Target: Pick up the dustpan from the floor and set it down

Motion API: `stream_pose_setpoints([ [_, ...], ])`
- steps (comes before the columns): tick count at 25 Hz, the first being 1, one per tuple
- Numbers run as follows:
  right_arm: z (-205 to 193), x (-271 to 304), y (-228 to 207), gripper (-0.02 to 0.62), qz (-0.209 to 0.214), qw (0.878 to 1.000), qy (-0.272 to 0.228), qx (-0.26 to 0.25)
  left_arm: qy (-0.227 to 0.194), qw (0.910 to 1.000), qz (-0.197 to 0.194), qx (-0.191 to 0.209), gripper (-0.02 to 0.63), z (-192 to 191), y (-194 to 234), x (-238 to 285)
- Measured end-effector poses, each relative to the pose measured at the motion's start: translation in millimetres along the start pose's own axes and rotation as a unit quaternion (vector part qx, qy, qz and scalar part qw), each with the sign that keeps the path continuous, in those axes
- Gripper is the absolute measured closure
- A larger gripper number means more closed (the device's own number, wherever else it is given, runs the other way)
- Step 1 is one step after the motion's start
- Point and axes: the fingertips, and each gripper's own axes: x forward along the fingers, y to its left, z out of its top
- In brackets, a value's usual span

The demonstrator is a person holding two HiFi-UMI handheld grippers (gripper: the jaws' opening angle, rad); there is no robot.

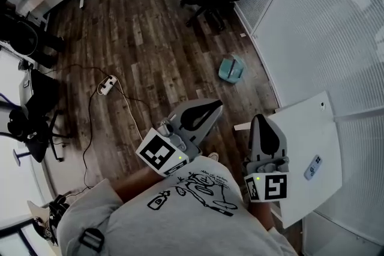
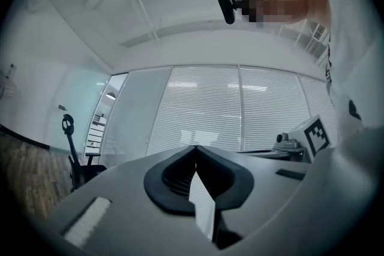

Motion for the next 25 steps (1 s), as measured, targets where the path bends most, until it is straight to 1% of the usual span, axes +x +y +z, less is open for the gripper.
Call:
stream_pose_setpoints([
  [6,-4,13,34,0.588,-0.006,1.000,0.009,0.015,0.011,0.9999,0.005,-0.008,0.604,-2,28,-36],
  [11,-18,22,50,0.588,0.004,0.999,0.023,0.025,0.018,0.9997,0.012,-0.013,0.604,-9,42,-48],
  [17,-19,37,49,0.588,0.013,0.999,0.026,0.024,0.019,0.9995,0.020,-0.018,0.604,-11,52,-48],
  [25,-25,63,24,0.588,0.034,0.999,0.027,0.024,0.019,0.9992,0.033,-0.010,0.604,-14,68,-18],
])
